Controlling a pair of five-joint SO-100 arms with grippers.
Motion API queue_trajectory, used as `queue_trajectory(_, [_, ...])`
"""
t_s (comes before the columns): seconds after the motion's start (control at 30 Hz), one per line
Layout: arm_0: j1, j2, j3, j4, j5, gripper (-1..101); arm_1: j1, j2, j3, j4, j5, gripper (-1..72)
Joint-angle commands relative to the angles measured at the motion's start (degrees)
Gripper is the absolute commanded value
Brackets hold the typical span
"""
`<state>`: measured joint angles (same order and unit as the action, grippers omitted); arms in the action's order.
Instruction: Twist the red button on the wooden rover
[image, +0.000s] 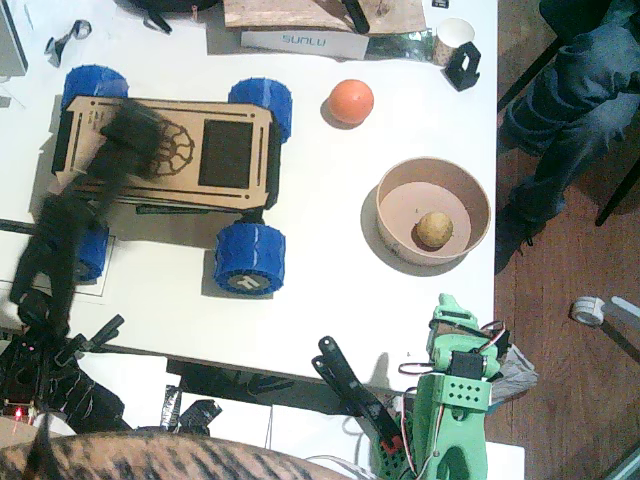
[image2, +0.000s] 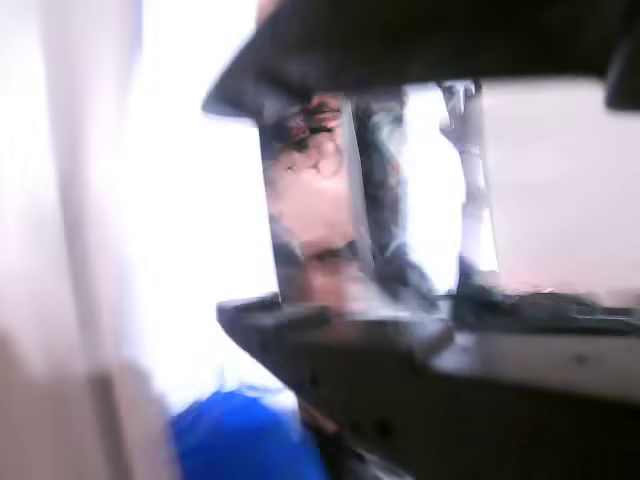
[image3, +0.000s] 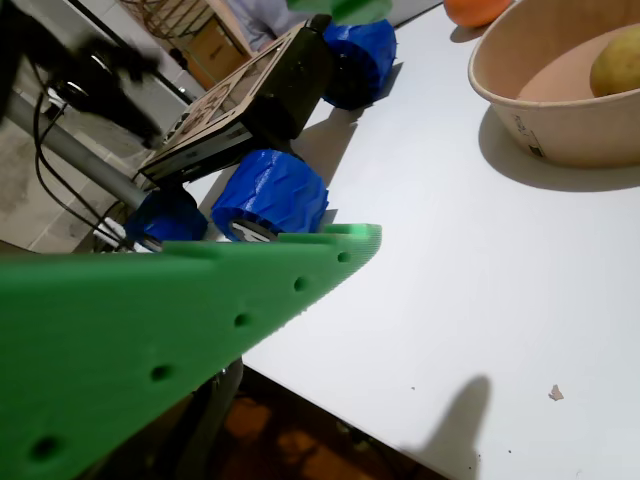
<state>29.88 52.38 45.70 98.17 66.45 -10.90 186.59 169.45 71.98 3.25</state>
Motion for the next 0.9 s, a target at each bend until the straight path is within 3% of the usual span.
queue_trajectory(0.0, [0.79, 8.70, -1.14, 0.70, 0.26, 23, 0.26, -0.26, -0.35, -0.26, 0.00, 20.4])
queue_trajectory(0.2, [0.79, 14.77, -1.14, 0.79, 0.26, 21, 0.26, -0.26, -0.35, -0.26, 0.00, 20.4])
queue_trajectory(0.5, [0.26, 28.39, -0.62, 5.80, -0.97, 6, 0.26, -0.26, -0.35, -0.26, 0.00, 20.4])
queue_trajectory(0.73, [0.00, 44.30, -0.26, 7.38, -20.74, 7, 0.26, -0.26, -0.35, -0.26, 0.00, 20.4])
queue_trajectory(0.87, [-0.18, 53.79, -0.18, 7.65, -27.16, 6, 0.26, -0.26, -0.35, -0.26, 0.00, 20.4])
